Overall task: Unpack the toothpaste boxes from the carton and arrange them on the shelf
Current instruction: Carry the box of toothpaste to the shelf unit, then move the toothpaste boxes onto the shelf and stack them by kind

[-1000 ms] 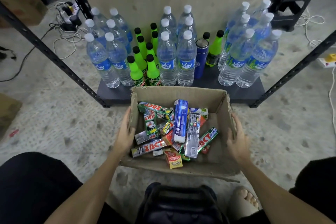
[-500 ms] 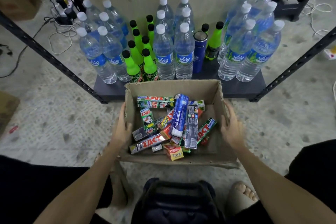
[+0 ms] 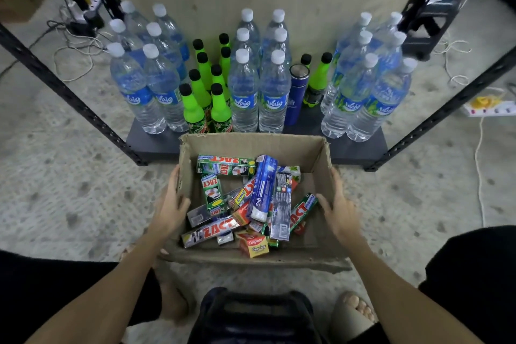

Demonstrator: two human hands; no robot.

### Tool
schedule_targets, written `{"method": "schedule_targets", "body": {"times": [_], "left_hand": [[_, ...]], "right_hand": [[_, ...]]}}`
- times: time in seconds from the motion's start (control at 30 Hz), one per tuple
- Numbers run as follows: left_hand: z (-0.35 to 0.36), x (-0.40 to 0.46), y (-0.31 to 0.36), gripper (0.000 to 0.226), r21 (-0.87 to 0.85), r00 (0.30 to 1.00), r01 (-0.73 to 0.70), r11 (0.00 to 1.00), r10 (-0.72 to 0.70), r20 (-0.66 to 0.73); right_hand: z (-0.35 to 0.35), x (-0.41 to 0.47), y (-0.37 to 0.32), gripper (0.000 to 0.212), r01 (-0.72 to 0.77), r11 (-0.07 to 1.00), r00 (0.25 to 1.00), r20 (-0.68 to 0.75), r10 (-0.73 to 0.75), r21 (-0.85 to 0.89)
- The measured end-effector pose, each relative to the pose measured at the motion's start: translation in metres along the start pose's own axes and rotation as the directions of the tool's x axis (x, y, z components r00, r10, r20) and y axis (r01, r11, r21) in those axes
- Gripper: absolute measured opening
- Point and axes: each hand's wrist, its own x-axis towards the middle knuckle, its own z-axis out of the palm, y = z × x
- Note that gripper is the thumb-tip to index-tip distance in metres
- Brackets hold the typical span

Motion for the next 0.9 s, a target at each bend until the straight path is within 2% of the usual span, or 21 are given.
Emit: {"method": "schedule_targets", "body": {"times": [0.13, 0.23, 0.3, 0.37, 0.4, 0.47, 0.5, 0.57, 0.6, 0.63, 0.7, 0.73, 0.8, 0.9], "left_hand": [[0.001, -0.012, 0.020, 0.088, 0.019, 0.998, 0.041, 0.999, -0.040, -0.048], [0.004, -0.017, 0.025, 0.085, 0.054, 0.995, 0.035, 0.998, -0.030, -0.093], [0.004, -0.013, 0.025, 0.086, 0.129, 0.994, 0.071, 0.989, -0.059, -0.097], [0.009, -0.015, 0.026, 0.083, 0.280, 0.987, 0.106, 0.954, -0.068, -0.142], [0.011, -0.017, 0.028, 0.079, 0.390, 0.981, 0.106, 0.915, -0.031, -0.194], [0.017, -0.018, 0.038, 0.070, 0.640, 0.960, 0.065, 0.765, 0.126, -0.249], [0.021, -0.017, 0.044, 0.067, 0.721, 0.953, 0.019, 0.693, 0.206, -0.223], [0.036, -0.010, 0.063, 0.059, 0.765, 0.936, -0.142, 0.628, 0.337, -0.103], [0.047, -0.005, 0.072, 0.052, 0.739, 0.935, -0.216, 0.639, 0.353, -0.032], [0.060, -0.001, 0.081, 0.047, 0.675, 0.945, -0.259, 0.691, 0.325, 0.030], [0.090, 0.005, 0.094, 0.043, 0.469, 0.978, -0.207, 0.859, 0.170, 0.120], [0.104, 0.007, 0.098, 0.042, 0.364, 0.985, -0.134, 0.922, 0.083, 0.154], [0.127, 0.012, 0.105, 0.046, 0.239, 0.984, 0.006, 0.971, -0.049, 0.173], [0.148, 0.029, 0.103, 0.051, 0.303, 0.973, 0.094, 0.948, -0.153, 0.175]], "right_hand": [[-0.001, -0.011, -0.010, 0.090, 0.008, 1.000, 1.000, 0.023, -0.008, -0.022], [0.004, -0.013, -0.013, 0.093, 0.002, 1.000, 1.000, -0.028, -0.002, 0.012], [0.009, -0.011, -0.015, 0.091, -0.008, 1.000, 0.999, -0.040, 0.009, 0.017], [0.010, -0.010, -0.014, 0.090, -0.058, 0.998, 0.997, -0.047, 0.057, -0.017], [0.009, -0.011, -0.016, 0.089, -0.085, 0.994, 0.994, -0.072, 0.080, -0.069], [0.006, -0.012, -0.020, 0.084, -0.114, 0.974, 0.984, -0.154, 0.085, -0.193], [0.005, -0.013, -0.022, 0.079, -0.097, 0.968, 0.979, -0.198, 0.051, -0.231], [0.007, -0.014, -0.025, 0.067, 0.016, 0.966, 0.962, -0.261, -0.086, -0.258], [0.008, -0.013, -0.029, 0.063, 0.093, 0.963, 0.952, -0.260, -0.160, -0.253], [0.010, -0.012, -0.035, 0.062, 0.151, 0.961, 0.949, -0.239, -0.206, -0.230], [0.018, -0.012, -0.049, 0.064, 0.170, 0.976, 0.970, -0.154, -0.190, -0.133], [0.023, -0.013, -0.056, 0.069, 0.128, 0.990, 0.987, -0.086, -0.133, -0.067], [0.034, -0.018, -0.065, 0.087, -0.016, 0.997, 0.999, 0.050, 0.013, 0.070], [0.051, -0.024, -0.064, 0.108, -0.159, 0.980, 0.965, 0.228, 0.129, 0.117]]}}
